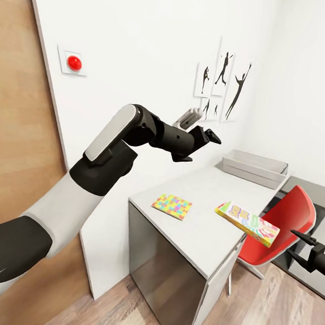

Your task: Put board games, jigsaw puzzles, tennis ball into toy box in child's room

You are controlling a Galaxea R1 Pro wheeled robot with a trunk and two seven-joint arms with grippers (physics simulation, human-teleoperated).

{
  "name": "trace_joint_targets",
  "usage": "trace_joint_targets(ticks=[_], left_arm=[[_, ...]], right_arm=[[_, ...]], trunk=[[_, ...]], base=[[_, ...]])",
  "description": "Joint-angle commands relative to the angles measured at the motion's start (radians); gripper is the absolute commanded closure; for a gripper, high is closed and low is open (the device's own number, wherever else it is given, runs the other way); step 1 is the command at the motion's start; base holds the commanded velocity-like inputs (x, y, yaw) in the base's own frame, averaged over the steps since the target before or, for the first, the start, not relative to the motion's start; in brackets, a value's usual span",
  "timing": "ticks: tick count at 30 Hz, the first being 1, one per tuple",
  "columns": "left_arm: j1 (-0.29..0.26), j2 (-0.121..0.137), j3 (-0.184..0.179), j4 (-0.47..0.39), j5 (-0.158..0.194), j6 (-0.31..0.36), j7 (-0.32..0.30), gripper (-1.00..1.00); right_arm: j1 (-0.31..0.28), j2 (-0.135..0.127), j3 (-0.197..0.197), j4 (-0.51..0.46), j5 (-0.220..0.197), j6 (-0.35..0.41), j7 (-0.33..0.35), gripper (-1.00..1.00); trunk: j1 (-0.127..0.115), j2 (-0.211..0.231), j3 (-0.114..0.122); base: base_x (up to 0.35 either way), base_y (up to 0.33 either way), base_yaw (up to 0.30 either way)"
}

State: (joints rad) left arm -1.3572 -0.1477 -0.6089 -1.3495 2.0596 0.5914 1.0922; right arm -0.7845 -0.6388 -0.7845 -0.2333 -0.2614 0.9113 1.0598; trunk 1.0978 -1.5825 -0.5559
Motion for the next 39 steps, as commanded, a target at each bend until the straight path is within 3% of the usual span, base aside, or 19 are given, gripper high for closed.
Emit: trace_joint_targets(ticks=[1, 15, 24, 39], left_arm=[[-0.001, -0.001, 0.0, 0.0, 0.006, 0.003, 0.015, -1.0], [0.003, -0.002, 0.002, -0.011, 0.015, -0.018, 0.102, -1.0], [0.005, -0.002, 0.004, -0.013, 0.04, -0.023, 0.14, -1.0], [0.006, -0.002, 0.008, -0.014, 0.056, -0.025, 0.155, -1.0]], right_arm=[[-0.001, -0.001, -0.002, 0.001, 0.002, 0.004, 0.002, -1.0], [-0.001, -0.019, -0.002, 0.017, 0.001, 0.006, 0.002, -1.0], [-0.001, -0.027, -0.002, 0.024, 0.002, 0.006, 0.002, -1.0], [-0.001, -0.03, -0.002, 0.026, 0.001, 0.005, 0.003, -1.0]], trunk=[[0.0, -0.001, -0.001], [0.0, -0.001, -0.001], [0.0, -0.001, -0.001], [0.058, -0.106, -0.048]], base=[[0.045, -0.018, 0.0], [0.017, -0.007, 0.0], [0.003, -0.001, 0.0], [0.0, 0.0, 0.0]])
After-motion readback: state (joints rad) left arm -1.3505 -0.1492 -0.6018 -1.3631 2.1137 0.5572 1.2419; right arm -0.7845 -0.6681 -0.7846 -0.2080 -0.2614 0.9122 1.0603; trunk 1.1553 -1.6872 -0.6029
